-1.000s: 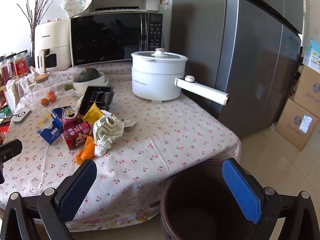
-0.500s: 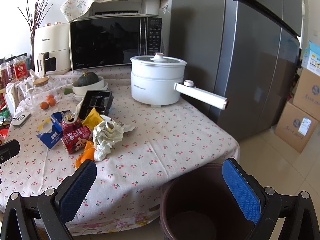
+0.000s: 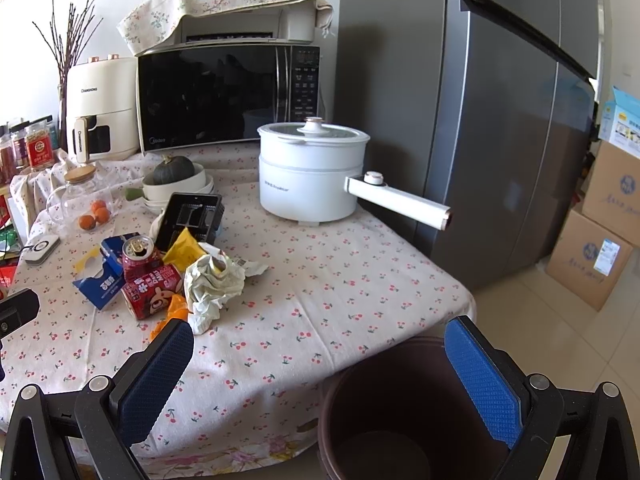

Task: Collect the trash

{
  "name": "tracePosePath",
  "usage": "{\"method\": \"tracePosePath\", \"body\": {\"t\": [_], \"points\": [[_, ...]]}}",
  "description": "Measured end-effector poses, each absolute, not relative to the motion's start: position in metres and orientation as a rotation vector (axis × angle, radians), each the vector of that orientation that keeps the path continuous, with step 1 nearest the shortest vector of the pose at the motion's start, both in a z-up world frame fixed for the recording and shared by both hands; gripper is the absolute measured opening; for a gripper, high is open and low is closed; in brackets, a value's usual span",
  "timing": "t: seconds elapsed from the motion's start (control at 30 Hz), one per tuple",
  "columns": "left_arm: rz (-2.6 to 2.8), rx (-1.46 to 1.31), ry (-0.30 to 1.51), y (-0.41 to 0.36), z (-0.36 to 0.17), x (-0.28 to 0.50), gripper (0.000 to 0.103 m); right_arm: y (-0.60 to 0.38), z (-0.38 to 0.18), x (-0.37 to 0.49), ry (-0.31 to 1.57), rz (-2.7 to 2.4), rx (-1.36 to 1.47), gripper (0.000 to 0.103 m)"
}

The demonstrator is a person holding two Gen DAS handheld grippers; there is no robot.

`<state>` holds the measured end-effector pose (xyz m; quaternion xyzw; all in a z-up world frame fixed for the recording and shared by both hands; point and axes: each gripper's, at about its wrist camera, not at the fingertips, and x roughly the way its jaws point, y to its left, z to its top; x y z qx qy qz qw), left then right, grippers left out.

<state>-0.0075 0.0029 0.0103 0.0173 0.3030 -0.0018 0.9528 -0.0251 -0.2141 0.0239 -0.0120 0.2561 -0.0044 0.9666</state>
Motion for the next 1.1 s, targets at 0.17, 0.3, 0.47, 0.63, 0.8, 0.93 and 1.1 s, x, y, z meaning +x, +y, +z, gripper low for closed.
{"method": "tracePosePath", "body": {"t": [0.17, 0.3, 0.47, 0.63, 0.8, 0.93, 1.1], "points": [[-0.003, 0.037, 0.615, 0.003, 0.01, -0.008, 0.103, -0.214, 0.024, -0.026, 0.517, -0.01, -0.021, 0.103], [-0.006, 0.027, 0.62, 0.003, 0.01, -0.008, 0.103, -0.214, 0.025, -0.026, 0.517, -0.011, -0.021, 0.103], [-0.003, 0.031, 0.647, 0.003, 0.007, -0.007, 0.103, -0.215, 0.025, -0.026, 0.517, -0.011, -0.021, 0.103], [-0.004, 0.032, 0.662, 0.005, 0.008, -0.003, 0.103, -0.216, 0.026, -0.025, 0.522, -0.009, -0.023, 0.103], [-0.019, 0.098, 0.704, 0.009, 0.015, 0.017, 0.103, -0.215, 0.027, -0.019, 0.549, 0.006, -0.047, 0.103], [-0.007, 0.164, 0.735, 0.013, 0.019, 0.041, 0.103, -0.216, 0.03, -0.002, 0.625, 0.01, -0.084, 0.103], [-0.062, 0.113, 0.862, 0.026, 0.013, 0.082, 0.103, -0.228, 0.033, 0.029, 0.741, 0.06, -0.03, 0.103]]}}
